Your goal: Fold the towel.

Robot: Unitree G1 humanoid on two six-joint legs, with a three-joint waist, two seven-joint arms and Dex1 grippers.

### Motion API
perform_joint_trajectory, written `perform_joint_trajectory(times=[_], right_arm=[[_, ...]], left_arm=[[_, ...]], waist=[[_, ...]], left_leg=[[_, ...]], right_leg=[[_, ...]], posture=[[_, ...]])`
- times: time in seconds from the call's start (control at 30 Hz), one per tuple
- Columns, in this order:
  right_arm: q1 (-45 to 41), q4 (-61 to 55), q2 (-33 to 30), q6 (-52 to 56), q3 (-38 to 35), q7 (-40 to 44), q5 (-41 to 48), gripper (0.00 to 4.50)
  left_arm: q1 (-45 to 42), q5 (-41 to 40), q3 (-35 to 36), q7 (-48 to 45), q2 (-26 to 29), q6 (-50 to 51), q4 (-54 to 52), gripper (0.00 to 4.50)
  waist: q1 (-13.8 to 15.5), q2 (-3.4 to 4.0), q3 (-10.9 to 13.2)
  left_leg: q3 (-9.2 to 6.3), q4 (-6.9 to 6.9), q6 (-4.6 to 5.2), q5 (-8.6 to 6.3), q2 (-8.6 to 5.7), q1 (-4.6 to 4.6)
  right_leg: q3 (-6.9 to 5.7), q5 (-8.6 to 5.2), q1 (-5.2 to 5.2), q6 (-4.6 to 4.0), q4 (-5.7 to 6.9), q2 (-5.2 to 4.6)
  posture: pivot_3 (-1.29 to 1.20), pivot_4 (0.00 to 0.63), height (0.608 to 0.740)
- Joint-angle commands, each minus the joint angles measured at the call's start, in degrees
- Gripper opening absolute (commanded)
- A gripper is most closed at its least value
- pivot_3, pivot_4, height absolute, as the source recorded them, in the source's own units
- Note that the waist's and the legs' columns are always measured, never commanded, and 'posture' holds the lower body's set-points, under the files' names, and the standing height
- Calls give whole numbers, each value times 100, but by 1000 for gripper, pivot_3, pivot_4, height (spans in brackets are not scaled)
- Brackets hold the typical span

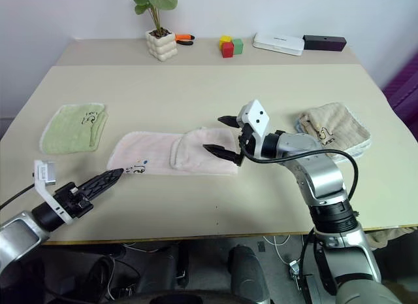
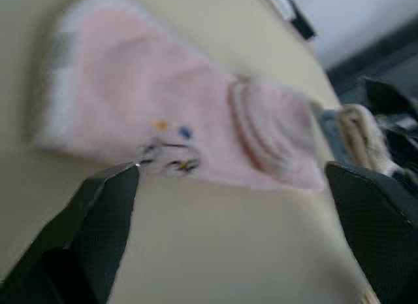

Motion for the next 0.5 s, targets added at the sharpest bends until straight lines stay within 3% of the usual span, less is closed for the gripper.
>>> perform_joint_trajectory(times=[0.03, 0.1, 0.2, 0.3, 0.5], right_arm=[[-98, -261, -33, -53, -188, 53, 185, 4500], [-126, -282, 33, -44, -174, 4, 210, 4500], [-78, -386, 64, -93, -82, 30, 197, 4500], [18, -520, -44, -55, -202, 215, 371, 4500], [236, -716, -246, 192, -500, 526, 960, 4500]], left_arm=[[249, -384, 278, 689, -218, -269, -175, 4459], [429, -1248, 203, 1144, -353, -285, -67, 4459], [293, -1747, 55, 1765, -679, -668, -20, 4459], [106, -1935, -151, 2211, -826, -869, 92, 4459], [-226, -1542, -475, 2523, -811, -1067, 375, 4459]], waist=[[0, 0, 0], [0, 0, 0], [27, 0, 0], [36, -1, -1], [16, -2, -1]], left_leg=[[0, 0, 0, 0, 0, 0], [1, 0, 0, 0, 0, 0], [0, 0, 1, -1, 2, 0], [-2, 2, 2, -1, -5, 0], [6, 2, 12, -7, -12, 0]], right_leg=[[0, 0, 0, -1, 0, -1], [1, -1, 0, -1, -2, -8], [0, 0, 0, -1, -2, -30], [-1, 1, 4, -4, -4, -36], [-1, 2, 7, -5, -15, -36]], posture=[[0, 150, 735], [0, 150, 735], [0, 150, 735], [0, 150, 735], [0, 150, 735]])
